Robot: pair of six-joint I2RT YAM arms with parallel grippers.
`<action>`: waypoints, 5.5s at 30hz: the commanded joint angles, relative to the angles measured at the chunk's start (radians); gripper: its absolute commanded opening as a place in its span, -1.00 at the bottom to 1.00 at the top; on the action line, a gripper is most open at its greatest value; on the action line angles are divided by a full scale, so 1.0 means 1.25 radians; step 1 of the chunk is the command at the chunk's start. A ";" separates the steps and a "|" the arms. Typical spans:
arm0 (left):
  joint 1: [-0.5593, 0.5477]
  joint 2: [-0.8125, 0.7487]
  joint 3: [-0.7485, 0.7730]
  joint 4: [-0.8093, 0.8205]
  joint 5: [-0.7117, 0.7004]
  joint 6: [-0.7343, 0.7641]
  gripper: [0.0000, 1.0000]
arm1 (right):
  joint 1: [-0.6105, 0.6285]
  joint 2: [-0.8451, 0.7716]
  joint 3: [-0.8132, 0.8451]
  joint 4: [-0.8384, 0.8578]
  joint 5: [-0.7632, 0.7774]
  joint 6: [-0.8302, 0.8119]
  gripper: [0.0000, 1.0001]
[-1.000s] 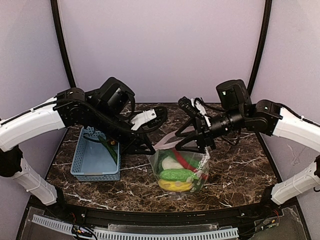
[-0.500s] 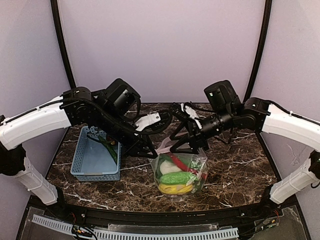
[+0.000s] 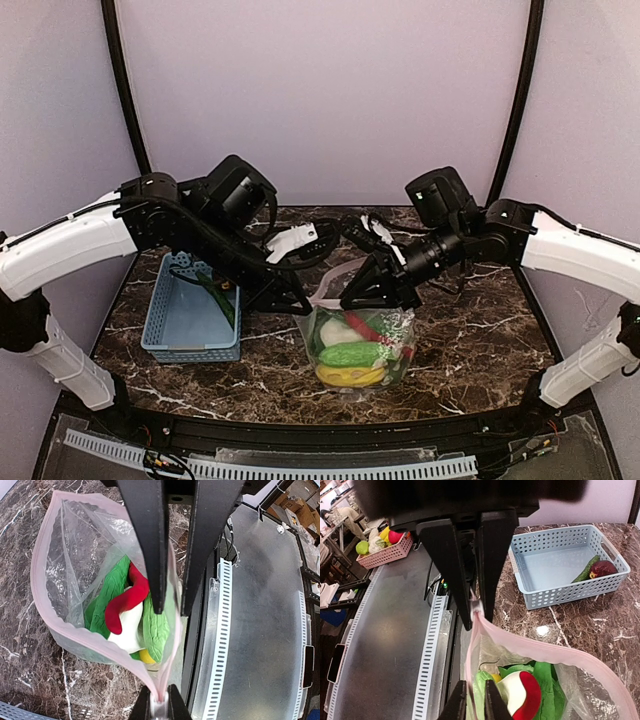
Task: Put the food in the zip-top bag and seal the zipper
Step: Pass from the left arm to the right, then pass from the right arm to the left, then zip the zipper on the zipper food storage bag.
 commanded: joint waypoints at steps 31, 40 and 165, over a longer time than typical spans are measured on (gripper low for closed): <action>0.000 -0.148 -0.222 0.345 -0.055 -0.193 -0.05 | 0.008 -0.173 -0.139 0.179 0.127 0.172 -1.00; 0.048 -0.153 -0.254 0.381 -0.001 -0.227 0.03 | 0.008 -0.180 -0.141 0.180 0.113 0.175 -1.00; 0.109 -0.202 -0.219 0.349 0.156 -0.142 -0.99 | 0.002 0.004 0.035 0.065 0.024 0.065 -1.00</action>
